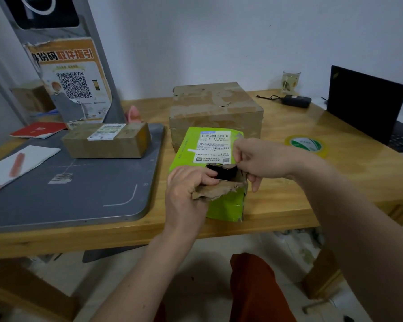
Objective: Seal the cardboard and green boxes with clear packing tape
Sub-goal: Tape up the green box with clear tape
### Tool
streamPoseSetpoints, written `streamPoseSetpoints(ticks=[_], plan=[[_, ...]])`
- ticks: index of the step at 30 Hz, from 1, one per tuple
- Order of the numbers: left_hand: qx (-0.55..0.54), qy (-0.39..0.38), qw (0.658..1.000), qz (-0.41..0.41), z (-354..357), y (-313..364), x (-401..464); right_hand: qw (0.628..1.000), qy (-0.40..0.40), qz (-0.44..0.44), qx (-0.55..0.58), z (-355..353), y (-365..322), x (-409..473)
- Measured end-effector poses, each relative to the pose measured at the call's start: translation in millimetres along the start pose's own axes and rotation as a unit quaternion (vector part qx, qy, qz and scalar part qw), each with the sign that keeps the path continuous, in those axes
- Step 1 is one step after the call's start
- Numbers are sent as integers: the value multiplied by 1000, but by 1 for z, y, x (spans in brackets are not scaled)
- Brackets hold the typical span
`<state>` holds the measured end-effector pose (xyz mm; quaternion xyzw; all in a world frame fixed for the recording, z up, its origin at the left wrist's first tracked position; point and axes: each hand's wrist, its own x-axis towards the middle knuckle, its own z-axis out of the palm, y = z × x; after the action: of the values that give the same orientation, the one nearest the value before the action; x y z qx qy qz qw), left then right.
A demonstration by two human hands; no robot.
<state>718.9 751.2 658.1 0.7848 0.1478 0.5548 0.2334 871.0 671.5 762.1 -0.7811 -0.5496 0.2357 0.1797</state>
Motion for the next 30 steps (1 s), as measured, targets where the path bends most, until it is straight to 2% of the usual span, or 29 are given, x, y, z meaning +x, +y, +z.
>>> streamPoseSetpoints(ticks=[2, 5, 8, 12, 14, 20, 22, 26, 28, 30], plan=[[22, -3, 1000, -11, -2, 2, 1, 1000, 21, -1, -15, -2, -1, -4], [26, -4, 999, -18, -2, 5, 2, 988, 93, -16, -122, 0, -16, -4], [15, 5, 1000, -23, 0, 5, 1, 952, 110, -36, -283, 17, -30, 13], [14, 14, 999, -33, -2, 1, 0, 909, 109, -70, -397, 27, -33, 42], [6, 15, 999, -38, -4, 0, 1, 903, 94, -90, -410, 26, -31, 48], [-1, 14, 1000, -15, -3, 3, 1, 938, -4, -72, -340, 12, -24, 50], [2, 17, 1000, -21, -3, 0, 1, 927, 13, -84, -366, 14, -29, 46], [11, 18, 1000, -23, -5, -2, 1, 866, 96, -190, -452, 29, -36, 52], [18, 17, 999, -30, -7, -4, 1, 872, 88, -221, -428, 29, -35, 55], [16, 6, 999, -37, -9, -5, 2, 886, 61, -215, -407, 26, -34, 54]])
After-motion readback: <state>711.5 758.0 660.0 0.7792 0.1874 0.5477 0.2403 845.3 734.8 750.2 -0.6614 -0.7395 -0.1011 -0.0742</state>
